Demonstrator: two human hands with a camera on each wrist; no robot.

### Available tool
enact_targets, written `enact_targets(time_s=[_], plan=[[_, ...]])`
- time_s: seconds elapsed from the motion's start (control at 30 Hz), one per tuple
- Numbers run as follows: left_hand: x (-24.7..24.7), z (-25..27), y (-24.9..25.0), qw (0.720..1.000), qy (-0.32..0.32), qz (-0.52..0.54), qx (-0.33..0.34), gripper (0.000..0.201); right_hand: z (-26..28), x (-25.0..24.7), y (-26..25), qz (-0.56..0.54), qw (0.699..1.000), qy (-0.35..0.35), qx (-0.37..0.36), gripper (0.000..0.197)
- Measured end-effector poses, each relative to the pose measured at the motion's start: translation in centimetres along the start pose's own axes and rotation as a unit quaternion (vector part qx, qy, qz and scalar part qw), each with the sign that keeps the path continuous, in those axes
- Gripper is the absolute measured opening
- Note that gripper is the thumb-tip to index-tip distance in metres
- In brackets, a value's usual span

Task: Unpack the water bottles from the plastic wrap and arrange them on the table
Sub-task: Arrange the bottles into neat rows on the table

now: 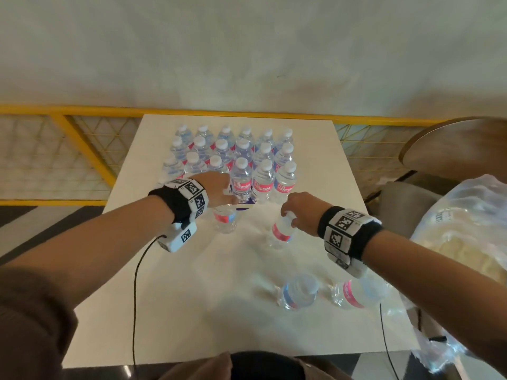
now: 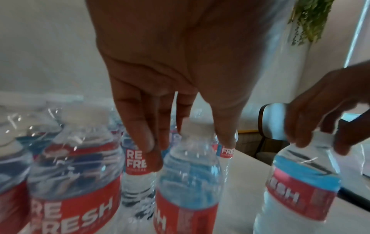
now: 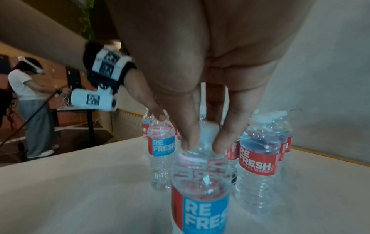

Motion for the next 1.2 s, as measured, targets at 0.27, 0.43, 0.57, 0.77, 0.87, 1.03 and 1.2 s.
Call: enact_targets(time_s=[0.27,0.43,0.57,0.77,0.87,1.03,1.2], plan=[[-1.1,0.8,0.5,0.995,-0.042,-0.002,0.088,0.040,-0.9,0.5,0.2,-0.002,0.999,-0.007,0.043,0.048],[-2.2,0.0,-0.4,0.997,0.013,0.004,0.073,0.037,-1.6,-0.2,0.1,-0.003,0.996,0.017,0.089,0.051],[-2.6,-0.5,-1.1,0.998,0.030,0.013,0.060,0.046,-2.0,-0.3,-0.2,-0.019,0.996,0.017,0.086,0.040],[-2.2,-0.8,-1.4,0.997,0.038,0.029,0.058,0.049,-2.2,0.1,0.2,-0.028,0.996,0.013,0.081,0.036],[-2.1,-1.0,-1.5,0.997,0.033,0.032,0.059,0.050,-1.9,0.5,0.8,-0.048,0.991,0.015,0.126,0.049],[-1.7,-0.4,-1.6,0.997,0.021,0.026,0.065,0.040,-2.7,0.3,0.3,-0.026,0.989,0.019,0.143,0.042],[-1.9,0.0,-1.7,0.997,0.003,0.013,0.074,0.034,-4.5,0.4,-1.6,-0.031,0.993,0.033,0.111,0.036]])
Point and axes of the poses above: each hand's wrist, its own z-axis away from the middle knuckle, its own x-axis out of the palm, y = z × x, the point moved 8 cm from there along -z, towards the middle knuckle, and after that the axes turned 15 degrees about y, right-handed, at the moved point
